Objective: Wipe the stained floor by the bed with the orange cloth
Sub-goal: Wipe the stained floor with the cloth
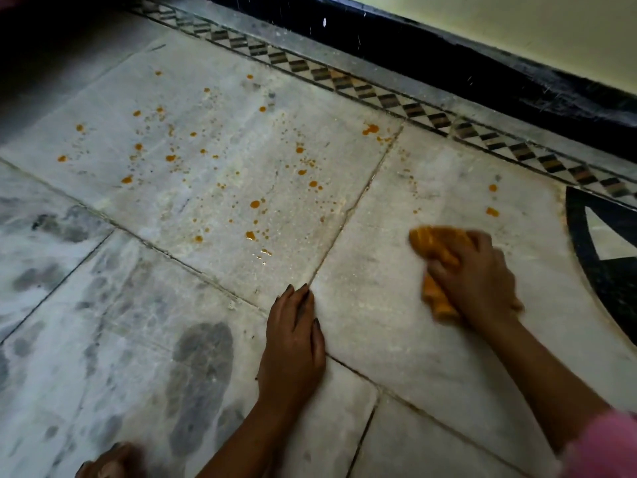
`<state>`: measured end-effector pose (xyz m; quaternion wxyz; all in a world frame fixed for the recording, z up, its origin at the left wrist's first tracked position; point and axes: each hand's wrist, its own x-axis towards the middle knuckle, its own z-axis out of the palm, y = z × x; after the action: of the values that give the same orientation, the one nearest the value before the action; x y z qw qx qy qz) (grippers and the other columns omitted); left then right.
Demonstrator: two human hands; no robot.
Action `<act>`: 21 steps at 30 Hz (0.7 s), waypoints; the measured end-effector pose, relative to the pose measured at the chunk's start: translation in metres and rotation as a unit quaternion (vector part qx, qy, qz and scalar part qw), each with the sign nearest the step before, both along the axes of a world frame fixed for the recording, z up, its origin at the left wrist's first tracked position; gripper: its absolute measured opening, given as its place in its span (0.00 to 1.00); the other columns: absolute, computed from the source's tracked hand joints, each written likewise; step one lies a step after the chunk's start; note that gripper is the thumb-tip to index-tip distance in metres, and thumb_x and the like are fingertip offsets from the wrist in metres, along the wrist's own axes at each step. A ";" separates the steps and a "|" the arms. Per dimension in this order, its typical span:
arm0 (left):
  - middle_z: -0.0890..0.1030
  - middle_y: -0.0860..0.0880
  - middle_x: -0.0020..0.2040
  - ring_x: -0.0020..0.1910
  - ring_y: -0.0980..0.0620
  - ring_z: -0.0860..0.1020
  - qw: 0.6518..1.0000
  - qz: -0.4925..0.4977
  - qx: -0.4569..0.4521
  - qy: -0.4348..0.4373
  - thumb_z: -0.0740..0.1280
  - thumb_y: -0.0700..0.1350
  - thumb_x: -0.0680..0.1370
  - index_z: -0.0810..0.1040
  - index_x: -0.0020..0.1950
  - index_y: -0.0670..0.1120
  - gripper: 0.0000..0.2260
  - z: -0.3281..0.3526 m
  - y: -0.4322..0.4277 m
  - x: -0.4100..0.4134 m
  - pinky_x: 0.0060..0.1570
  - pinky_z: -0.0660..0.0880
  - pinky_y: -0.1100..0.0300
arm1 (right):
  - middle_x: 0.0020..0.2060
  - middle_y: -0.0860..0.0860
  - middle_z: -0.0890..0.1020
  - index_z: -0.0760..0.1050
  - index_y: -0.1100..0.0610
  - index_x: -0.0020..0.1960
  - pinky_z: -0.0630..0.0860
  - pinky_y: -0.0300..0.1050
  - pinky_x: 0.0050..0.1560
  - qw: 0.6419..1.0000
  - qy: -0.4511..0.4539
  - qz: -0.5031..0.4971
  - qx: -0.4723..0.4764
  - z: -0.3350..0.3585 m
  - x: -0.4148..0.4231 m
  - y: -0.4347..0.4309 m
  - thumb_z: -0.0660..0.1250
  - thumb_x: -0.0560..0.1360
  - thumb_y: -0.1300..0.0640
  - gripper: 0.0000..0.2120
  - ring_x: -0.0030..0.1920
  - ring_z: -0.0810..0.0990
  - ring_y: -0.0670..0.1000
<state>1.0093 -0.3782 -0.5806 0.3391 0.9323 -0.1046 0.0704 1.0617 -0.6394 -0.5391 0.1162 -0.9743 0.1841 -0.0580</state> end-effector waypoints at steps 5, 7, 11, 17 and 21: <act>0.74 0.39 0.64 0.68 0.44 0.66 1.000 -0.008 0.009 0.003 0.55 0.42 0.77 0.73 0.65 0.36 0.19 0.002 -0.001 0.001 0.66 0.62 0.47 | 0.68 0.57 0.65 0.71 0.47 0.66 0.70 0.55 0.53 0.998 0.014 0.059 -0.001 -0.005 0.062 0.065 0.66 0.72 0.45 0.23 0.58 0.69 0.63; 0.74 0.39 0.64 0.68 0.43 0.65 0.999 -0.030 0.038 -0.012 0.56 0.42 0.76 0.73 0.64 0.35 0.20 0.002 -0.003 0.001 0.67 0.60 0.45 | 0.65 0.57 0.70 0.74 0.46 0.63 0.73 0.52 0.46 0.988 0.000 0.152 -0.005 -0.008 0.022 0.081 0.66 0.69 0.45 0.22 0.52 0.73 0.62; 0.74 0.37 0.64 0.66 0.41 0.67 0.993 -0.050 0.102 -0.031 0.56 0.42 0.74 0.75 0.62 0.35 0.20 0.004 -0.009 0.002 0.65 0.60 0.43 | 0.60 0.55 0.75 0.73 0.43 0.60 0.77 0.49 0.38 0.966 -0.017 0.257 0.034 -0.004 -0.085 0.040 0.62 0.65 0.42 0.24 0.45 0.77 0.59; 0.75 0.39 0.64 0.64 0.40 0.71 0.982 -0.134 0.132 -0.029 0.57 0.45 0.76 0.76 0.62 0.37 0.20 0.012 -0.039 0.004 0.65 0.62 0.46 | 0.62 0.59 0.71 0.69 0.50 0.67 0.71 0.56 0.52 0.992 -0.014 -0.114 0.046 0.000 -0.049 -0.051 0.69 0.70 0.45 0.27 0.56 0.72 0.64; 0.77 0.39 0.62 0.59 0.39 0.76 0.964 -0.187 0.182 0.046 0.55 0.48 0.75 0.78 0.60 0.38 0.21 0.027 -0.058 0.016 0.59 0.73 0.48 | 0.67 0.55 0.65 0.70 0.49 0.67 0.68 0.55 0.56 0.993 0.005 -0.118 0.027 0.004 0.016 -0.018 0.66 0.72 0.45 0.25 0.59 0.68 0.62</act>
<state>1.0250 -0.4365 -0.5537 0.1750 0.9443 -0.2728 -0.0575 1.0780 -0.6578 -0.5353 0.1341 -0.9425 0.2998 -0.0617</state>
